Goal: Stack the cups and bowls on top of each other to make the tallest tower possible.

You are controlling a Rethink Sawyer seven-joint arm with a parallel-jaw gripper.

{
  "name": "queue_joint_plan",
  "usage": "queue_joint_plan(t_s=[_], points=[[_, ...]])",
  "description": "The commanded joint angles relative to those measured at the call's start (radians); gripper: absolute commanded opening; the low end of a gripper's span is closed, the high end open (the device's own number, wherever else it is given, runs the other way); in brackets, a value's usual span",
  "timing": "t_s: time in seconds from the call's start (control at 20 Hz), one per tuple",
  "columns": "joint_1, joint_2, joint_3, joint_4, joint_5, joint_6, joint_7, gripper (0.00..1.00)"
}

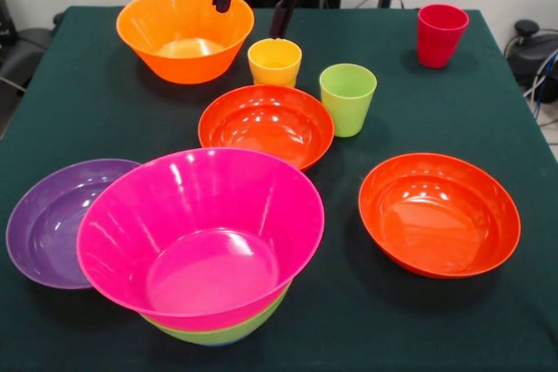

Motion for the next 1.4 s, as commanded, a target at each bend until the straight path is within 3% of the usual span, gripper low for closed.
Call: queue_joint_plan(t_s=[0.05,0.95,1.4], points=[[0.004,0.070,0.130,0.115,0.007,-0.060,0.220,1.00],[0.025,0.044,0.150,0.260,0.030,-0.195,0.268,1.00],[0.041,0.034,0.151,0.296,0.039,-0.213,0.306,1.00]])
